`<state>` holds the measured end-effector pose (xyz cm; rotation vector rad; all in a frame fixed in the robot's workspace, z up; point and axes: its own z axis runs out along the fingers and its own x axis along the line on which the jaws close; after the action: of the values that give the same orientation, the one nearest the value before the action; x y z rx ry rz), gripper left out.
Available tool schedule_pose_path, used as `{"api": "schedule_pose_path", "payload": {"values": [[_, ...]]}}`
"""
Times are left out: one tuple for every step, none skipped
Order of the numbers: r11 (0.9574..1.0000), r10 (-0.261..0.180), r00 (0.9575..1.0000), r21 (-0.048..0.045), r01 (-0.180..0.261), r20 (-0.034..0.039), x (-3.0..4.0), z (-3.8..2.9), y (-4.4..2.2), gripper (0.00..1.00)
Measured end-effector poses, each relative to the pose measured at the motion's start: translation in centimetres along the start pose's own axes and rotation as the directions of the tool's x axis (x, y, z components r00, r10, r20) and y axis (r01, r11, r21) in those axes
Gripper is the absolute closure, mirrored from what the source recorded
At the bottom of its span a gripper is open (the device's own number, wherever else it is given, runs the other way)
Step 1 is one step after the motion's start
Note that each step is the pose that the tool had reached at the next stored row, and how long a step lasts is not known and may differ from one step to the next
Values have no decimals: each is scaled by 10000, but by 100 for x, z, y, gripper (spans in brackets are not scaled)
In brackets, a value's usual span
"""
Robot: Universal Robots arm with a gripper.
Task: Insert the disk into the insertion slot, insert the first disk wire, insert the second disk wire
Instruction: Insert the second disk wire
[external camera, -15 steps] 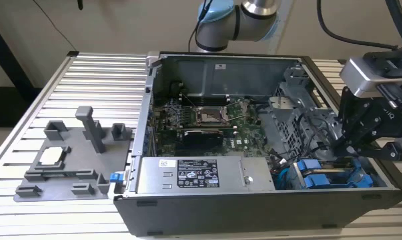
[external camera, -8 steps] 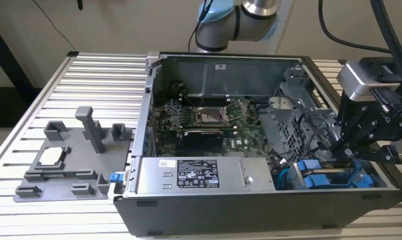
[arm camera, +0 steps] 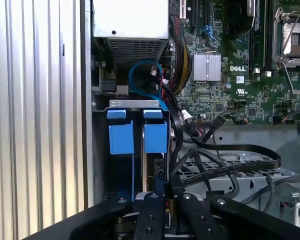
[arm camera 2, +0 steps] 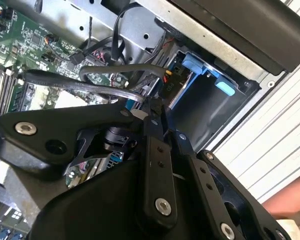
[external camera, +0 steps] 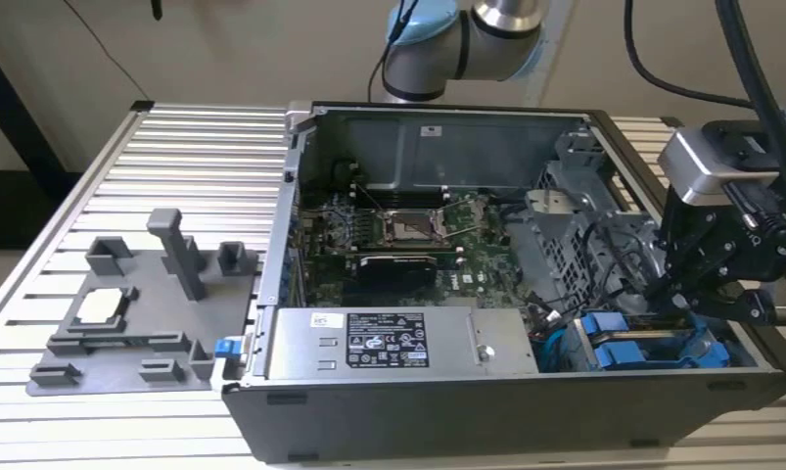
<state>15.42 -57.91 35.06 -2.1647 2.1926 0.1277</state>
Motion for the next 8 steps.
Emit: {"api": "schedule_pose_path", "payload": {"values": [[10000,9,10000,1,-9,0,1,9,0,84],[10000,19,10000,2,-19,2,2,20,-1,84],[10000,30,10000,3,-30,1,3,31,-1,84],[10000,36,10000,3,-36,1,4,41,-1,84],[10000,40,10000,4,-40,2,5,51,-1,84],[10000,46,10000,4,-46,1,6,62,-1,84],[10000,61,10000,6,-61,1,7,73,-1,84],[9999,105,9999,10,-105,3,8,82,-1,84]]}}
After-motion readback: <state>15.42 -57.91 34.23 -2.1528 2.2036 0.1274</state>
